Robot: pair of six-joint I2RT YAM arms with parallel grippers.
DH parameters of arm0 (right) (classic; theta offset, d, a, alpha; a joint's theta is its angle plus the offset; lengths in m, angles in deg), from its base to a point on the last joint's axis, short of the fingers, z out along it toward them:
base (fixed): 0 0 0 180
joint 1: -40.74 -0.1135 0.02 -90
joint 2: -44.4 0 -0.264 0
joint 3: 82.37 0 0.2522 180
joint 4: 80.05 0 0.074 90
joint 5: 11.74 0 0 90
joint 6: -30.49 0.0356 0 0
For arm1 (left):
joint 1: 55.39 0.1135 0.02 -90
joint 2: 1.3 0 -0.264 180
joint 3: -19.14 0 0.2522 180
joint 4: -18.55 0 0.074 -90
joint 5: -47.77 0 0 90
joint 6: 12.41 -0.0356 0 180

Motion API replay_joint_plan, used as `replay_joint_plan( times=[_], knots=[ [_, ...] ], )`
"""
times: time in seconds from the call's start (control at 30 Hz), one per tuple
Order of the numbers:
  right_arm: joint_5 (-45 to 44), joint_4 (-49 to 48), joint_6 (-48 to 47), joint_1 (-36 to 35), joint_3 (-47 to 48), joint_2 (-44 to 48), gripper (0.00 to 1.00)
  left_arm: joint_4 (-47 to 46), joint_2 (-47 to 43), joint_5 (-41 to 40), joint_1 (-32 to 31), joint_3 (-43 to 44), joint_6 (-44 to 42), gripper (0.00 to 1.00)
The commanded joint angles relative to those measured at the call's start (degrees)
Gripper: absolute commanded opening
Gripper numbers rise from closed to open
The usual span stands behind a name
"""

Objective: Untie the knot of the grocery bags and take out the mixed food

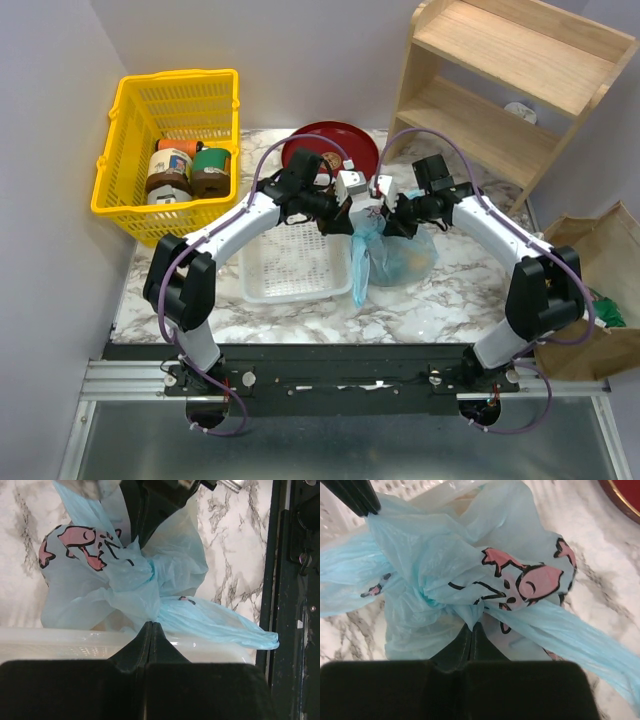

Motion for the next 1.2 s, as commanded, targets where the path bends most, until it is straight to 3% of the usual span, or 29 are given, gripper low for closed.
replay_joint_plan(
  times=[0.0, 0.27, 0.43, 0.47, 0.57, 0.67, 0.93, 1.0, 1.07, 1.17],
  knots=[
    [-5.4, -0.8, 0.5, 1.6, -2.4, 6.5, 0.00, 0.7, 0.0, -2.5, 0.5, 1.3, -2.1, 0.00],
    [-3.9, 6.7, -3.2, 9.7, -17.7, 30.5, 0.01, 0.6, -0.2, -2.2, 0.9, -1.1, -3.1, 0.00],
    [-2.7, 7.9, -0.1, 9.7, -21.9, 35.4, 0.02, -0.2, -0.8, 1.8, 0.9, 1.3, -1.0, 0.00],
    [-2.1, 8.2, 1.9, 9.7, -21.6, 35.1, 0.02, 1.1, -0.9, 3.3, 0.3, 2.5, -1.8, 0.07],
    [1.3, 7.3, 5.5, 9.6, -20.1, 32.9, 0.03, 1.3, -2.3, 4.4, -2.4, 2.5, -4.7, 0.60],
    [2.6, 4.7, 6.2, 9.6, -20.1, 31.9, 0.04, -0.7, -3.1, 3.0, -6.9, 0.9, -9.1, 0.69],
    [3.1, 5.2, 5.8, 9.7, -19.7, 30.7, 0.04, -9.6, 3.8, 3.6, -11.6, 4.4, -0.5, 0.72],
    [3.6, 5.2, 6.3, 9.6, -19.8, 30.8, 0.04, -11.6, 5.3, 2.3, -11.9, 6.2, 2.3, 0.66],
    [3.6, 5.0, 6.8, 9.6, -20.0, 30.9, 0.05, -11.1, 7.7, 2.3, -12.1, 8.2, 2.7, 0.52],
    [3.5, 4.3, 7.4, 9.6, -20.4, 31.1, 0.05, -8.5, 9.9, 2.2, -12.2, 9.9, 0.6, 0.50]
  ],
)
